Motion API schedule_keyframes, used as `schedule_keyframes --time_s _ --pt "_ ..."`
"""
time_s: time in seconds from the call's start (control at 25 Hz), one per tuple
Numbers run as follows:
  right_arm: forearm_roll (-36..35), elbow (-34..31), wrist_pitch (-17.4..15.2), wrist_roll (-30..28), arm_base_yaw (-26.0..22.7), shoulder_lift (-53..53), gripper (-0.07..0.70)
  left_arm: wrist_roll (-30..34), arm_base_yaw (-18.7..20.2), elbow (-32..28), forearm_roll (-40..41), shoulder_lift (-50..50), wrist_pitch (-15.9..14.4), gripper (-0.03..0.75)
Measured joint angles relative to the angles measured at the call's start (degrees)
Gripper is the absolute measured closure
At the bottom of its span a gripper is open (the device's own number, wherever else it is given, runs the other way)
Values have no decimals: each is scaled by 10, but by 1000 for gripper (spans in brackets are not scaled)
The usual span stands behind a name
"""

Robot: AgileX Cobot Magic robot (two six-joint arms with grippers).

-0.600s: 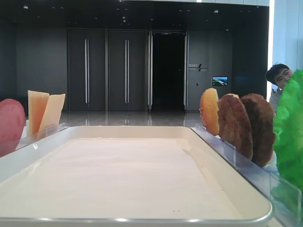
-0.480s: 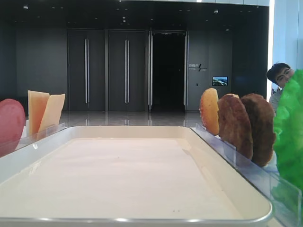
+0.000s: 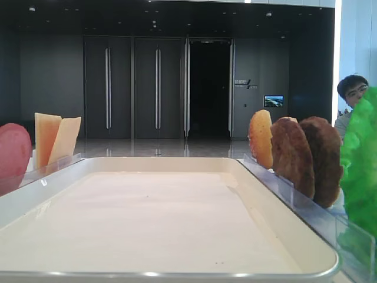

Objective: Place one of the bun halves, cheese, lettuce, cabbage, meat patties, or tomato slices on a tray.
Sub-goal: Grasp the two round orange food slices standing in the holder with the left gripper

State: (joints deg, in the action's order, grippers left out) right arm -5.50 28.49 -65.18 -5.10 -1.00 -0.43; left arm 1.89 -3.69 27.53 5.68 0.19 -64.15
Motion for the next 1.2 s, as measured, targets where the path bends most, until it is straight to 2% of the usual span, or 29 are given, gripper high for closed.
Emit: schedule_keyframes --time_s 0.28,0.76,0.84,1.08,1.2 --pt "0 0 0 0 0 0 336 -19 0 31 -23 118 -4 349" --pt "0 0 0 0 0 0 335 -31 0 115 -34 423 -4 349" --pt "0 0 0 0 0 0 335 -39 0 143 -35 491 3 349" --pt "0 0 0 0 0 0 335 -43 0 186 -35 586 11 349" --pt "0 0 0 0 0 0 335 -54 0 201 -32 623 28 349"
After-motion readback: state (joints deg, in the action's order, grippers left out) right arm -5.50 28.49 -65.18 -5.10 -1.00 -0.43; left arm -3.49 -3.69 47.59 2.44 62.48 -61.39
